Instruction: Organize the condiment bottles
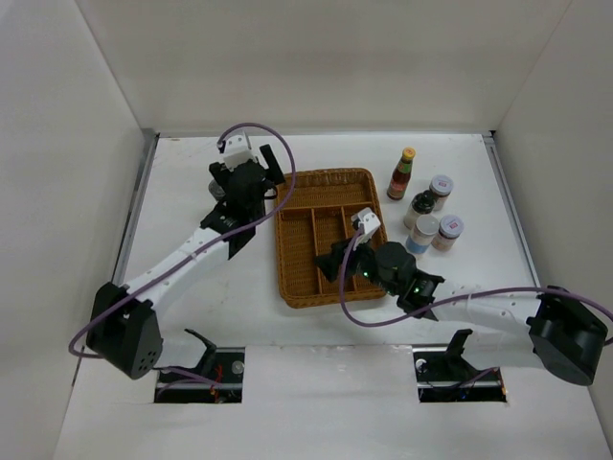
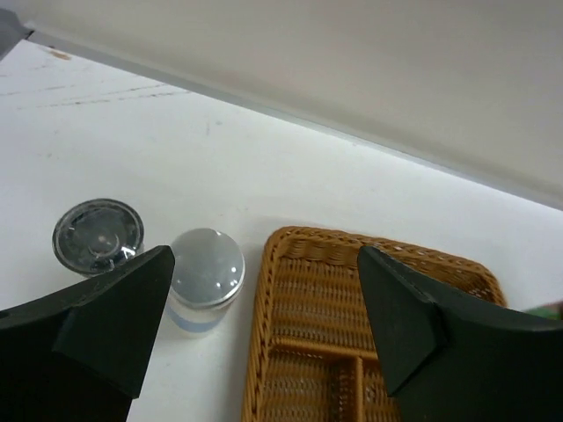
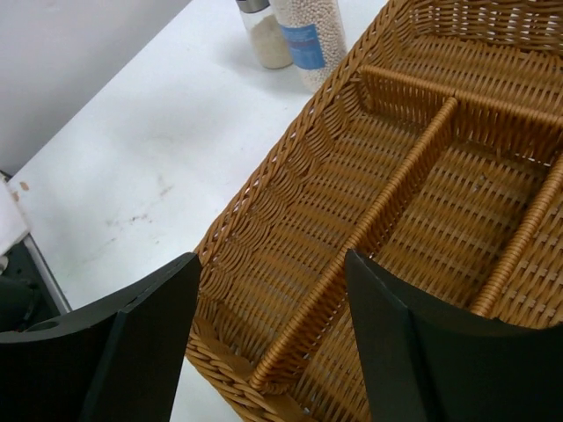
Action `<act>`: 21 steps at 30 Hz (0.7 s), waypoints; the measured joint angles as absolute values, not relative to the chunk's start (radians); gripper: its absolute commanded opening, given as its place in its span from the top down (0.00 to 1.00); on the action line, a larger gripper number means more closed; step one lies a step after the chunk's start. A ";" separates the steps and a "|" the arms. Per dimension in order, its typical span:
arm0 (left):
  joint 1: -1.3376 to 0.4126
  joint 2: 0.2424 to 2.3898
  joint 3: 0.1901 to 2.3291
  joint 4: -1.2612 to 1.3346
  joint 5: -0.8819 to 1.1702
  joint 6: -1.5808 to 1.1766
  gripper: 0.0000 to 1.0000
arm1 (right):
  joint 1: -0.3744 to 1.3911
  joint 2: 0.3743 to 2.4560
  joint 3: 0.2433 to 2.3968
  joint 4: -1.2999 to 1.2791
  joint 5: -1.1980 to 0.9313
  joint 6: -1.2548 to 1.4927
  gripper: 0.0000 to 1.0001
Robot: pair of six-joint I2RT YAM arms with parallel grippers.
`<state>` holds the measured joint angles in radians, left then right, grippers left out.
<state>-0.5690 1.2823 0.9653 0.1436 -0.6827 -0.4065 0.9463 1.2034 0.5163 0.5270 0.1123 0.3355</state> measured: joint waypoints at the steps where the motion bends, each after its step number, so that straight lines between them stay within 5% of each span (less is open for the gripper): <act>1: -0.554 1.314 0.985 0.140 -0.682 -0.405 0.14 | 0.949 1.203 0.517 0.526 0.119 0.335 0.25; 21: -0.448 1.568 1.002 0.084 -0.643 -0.417 0.27 | 0.957 1.189 0.517 0.524 0.159 0.328 0.22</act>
